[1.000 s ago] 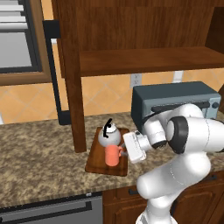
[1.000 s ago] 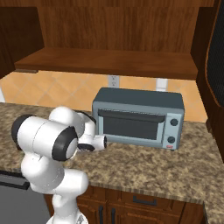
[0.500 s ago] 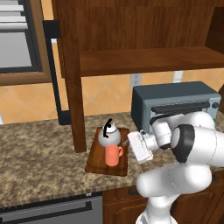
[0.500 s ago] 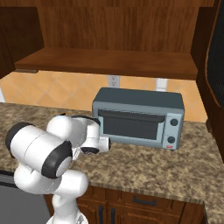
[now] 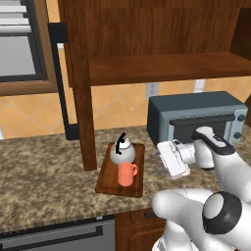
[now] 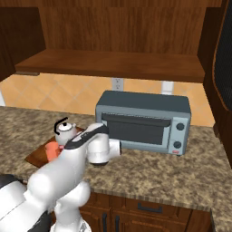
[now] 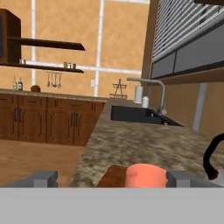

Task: Pick the kettle from the counter and place it on the tray. Then pick the mug from the cabinet and place it on the tray. Then close the cabinet doors.

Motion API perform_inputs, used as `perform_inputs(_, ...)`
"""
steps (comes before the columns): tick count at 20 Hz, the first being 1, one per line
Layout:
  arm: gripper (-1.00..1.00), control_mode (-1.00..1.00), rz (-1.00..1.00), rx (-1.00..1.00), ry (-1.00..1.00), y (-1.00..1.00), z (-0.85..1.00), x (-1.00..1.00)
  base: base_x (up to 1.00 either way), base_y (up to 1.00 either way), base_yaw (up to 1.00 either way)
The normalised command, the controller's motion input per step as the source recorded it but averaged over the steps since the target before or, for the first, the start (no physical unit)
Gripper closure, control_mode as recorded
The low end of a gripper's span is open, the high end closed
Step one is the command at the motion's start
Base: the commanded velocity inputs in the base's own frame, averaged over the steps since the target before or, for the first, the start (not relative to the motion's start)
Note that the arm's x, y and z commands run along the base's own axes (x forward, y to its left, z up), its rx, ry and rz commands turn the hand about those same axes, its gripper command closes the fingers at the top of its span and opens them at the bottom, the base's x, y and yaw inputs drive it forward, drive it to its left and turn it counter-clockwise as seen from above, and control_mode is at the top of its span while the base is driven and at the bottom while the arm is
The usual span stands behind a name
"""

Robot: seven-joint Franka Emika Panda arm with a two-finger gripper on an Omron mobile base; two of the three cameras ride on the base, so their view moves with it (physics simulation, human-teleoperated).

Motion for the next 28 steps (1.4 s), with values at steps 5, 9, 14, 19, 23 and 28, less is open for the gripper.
perform_inputs(5,-1.0,-1.0,-0.12,0.0,0.0,-0.09,0.61,-0.79,0.0,0.0,0.0)
perform_inputs(9,-1.0,-1.0,-0.16,0.0,0.0,-0.01,0.4,-0.76,0.0,0.0,0.0)
perform_inputs(14,-1.0,-1.0,-0.05,-0.01,-0.11,0.0,0.04,-0.62,0.0,0.0,0.0)
perform_inputs(19,-1.0,-1.0,-0.1,0.0,-0.18,-0.19,0.55,-0.59,0.0,0.0,0.0)
perform_inputs(23,-1.0,-1.0,-0.13,0.0,-0.07,-0.4,0.77,-0.2,0.0,0.0,0.0)
perform_inputs(28,-1.0,-1.0,-0.13,0.0,-0.01,-0.65,0.59,0.03,0.0,0.0,0.0)
